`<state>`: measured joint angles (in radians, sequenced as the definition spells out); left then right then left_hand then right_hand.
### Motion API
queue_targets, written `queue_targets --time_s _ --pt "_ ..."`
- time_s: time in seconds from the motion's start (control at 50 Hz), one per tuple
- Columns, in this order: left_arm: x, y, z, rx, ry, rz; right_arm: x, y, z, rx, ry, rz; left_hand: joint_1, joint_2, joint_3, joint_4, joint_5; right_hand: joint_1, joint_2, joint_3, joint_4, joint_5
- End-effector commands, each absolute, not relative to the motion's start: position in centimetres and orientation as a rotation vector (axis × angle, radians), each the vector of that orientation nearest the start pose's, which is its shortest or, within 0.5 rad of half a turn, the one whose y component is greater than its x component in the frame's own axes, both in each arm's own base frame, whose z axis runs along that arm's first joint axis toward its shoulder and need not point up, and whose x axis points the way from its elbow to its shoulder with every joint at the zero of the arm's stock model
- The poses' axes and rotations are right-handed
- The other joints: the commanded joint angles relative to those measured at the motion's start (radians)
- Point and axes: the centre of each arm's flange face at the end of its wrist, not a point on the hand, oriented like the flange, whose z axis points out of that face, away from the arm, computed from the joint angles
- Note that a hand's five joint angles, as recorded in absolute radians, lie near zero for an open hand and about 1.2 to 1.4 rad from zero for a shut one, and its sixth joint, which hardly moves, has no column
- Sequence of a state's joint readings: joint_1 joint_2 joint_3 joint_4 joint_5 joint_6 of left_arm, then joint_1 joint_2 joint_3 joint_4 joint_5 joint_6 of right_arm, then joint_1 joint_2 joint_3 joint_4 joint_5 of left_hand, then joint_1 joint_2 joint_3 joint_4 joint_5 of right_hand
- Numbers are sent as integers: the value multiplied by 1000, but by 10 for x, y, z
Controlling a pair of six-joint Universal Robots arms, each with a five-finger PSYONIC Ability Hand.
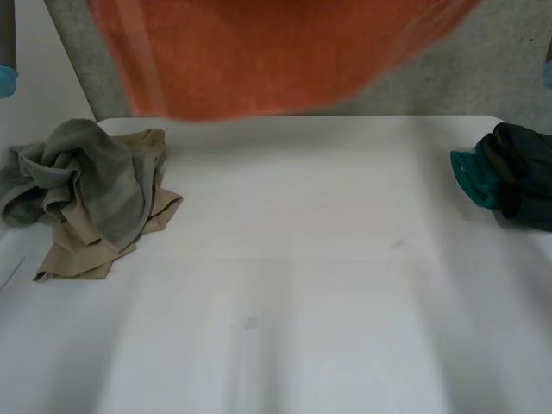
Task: Fold the laundry.
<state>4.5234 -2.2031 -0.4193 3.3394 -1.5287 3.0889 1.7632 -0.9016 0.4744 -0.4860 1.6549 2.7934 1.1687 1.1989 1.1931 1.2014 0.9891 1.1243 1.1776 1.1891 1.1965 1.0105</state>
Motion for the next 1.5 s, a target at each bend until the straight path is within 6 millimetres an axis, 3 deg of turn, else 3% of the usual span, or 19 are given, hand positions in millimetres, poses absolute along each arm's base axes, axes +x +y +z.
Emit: queue_targets --time_s 0.02,0.14,0.16,0.22,0.24,0.32,0.38,0.46,0.6,0.68,0.84,0.94,0.98,1.0,1.06,1.1,1.2,1.38,1.5 --pt "-209 -436 410 122 1532 -3003 208 -437 421 -279 1269 -3020 228 197 203 195 233 272 219 207 200 211" --pt "-202 -448 352 135 1771 -2848 199 -445 365 -401 1556 -2840 228 197 203 195 233 272 219 207 200 211" --pt "-201 -449 333 157 1846 -2799 197 -445 343 -446 1656 -2763 228 197 203 195 233 272 219 207 200 211" --pt "-202 -448 302 195 1973 -2722 196 -443 310 -514 1801 -2636 228 197 203 195 233 272 219 207 200 211" --pt "-202 -447 282 219 2055 -2667 197 -439 286 -562 1892 -2537 228 197 203 195 233 272 219 207 200 211" --pt "-198 -440 242 259 2212 -2523 196 -428 234 -668 2083 -2321 228 197 203 195 233 272 219 207 200 211" --pt "-192 -431 220 311 2295 -2399 194 -417 204 -753 2194 -2203 228 197 203 195 233 272 219 207 200 211" --pt "-184 -412 206 425 2357 -2222 186 -407 185 -855 2313 -2104 228 197 203 195 233 272 219 207 200 211" --pt "-170 -377 214 631 2374 -2002 174 -390 178 -1019 2457 -1949 228 197 203 195 233 272 219 207 200 211" --pt "-167 -338 223 773 2466 -1839 163 -370 190 -1137 2563 -1807 228 197 203 195 233 272 219 207 200 211" --pt "-160 -269 235 1000 2601 -1475 128 -301 218 -1511 2726 -1311 228 197 203 195 233 272 219 207 200 211" --pt "-159 -241 238 1180 2581 -1318 128 -290 228 -1692 2622 -1373 228 197 203 195 233 272 219 207 200 211" --pt "-160 -243 239 1203 2543 -1350 131 -291 228 -1678 2597 -1422 228 197 203 195 233 272 219 207 200 211" --pt "-163 -248 241 1200 2499 -1406 136 -294 227 -1624 2571 -1494 228 197 203 195 233 -48 -101 -113 -120 -109" --pt "-169 -259 247 1169 2428 -1520 143 -301 224 -1514 2523 -1611 228 197 203 195 233 -198 -251 -262 -270 -258" --pt "-176 -276 258 1086 2356 -1655 151 -310 212 -1373 2484 -1703 228 197 203 195 233 -526 -579 -591 -598 -586" --pt "-185 -301 275 951 2298 -1789 164 -313 190 -1223 2457 -1708 228 197 203 195 233 -735 -788 -800 -807 -796" --pt "-193 -360 286 716 2242 -1877 178 -325 160 -1198 2442 -1637 228 197 203 195 233 -650 -704 -715 -723 -711" --pt "-193 -393 269 597 2244 -1830 180 -344 144 -1236 2439 -1615 228 197 203 195 233 -512 -566 -577 -584 -573"
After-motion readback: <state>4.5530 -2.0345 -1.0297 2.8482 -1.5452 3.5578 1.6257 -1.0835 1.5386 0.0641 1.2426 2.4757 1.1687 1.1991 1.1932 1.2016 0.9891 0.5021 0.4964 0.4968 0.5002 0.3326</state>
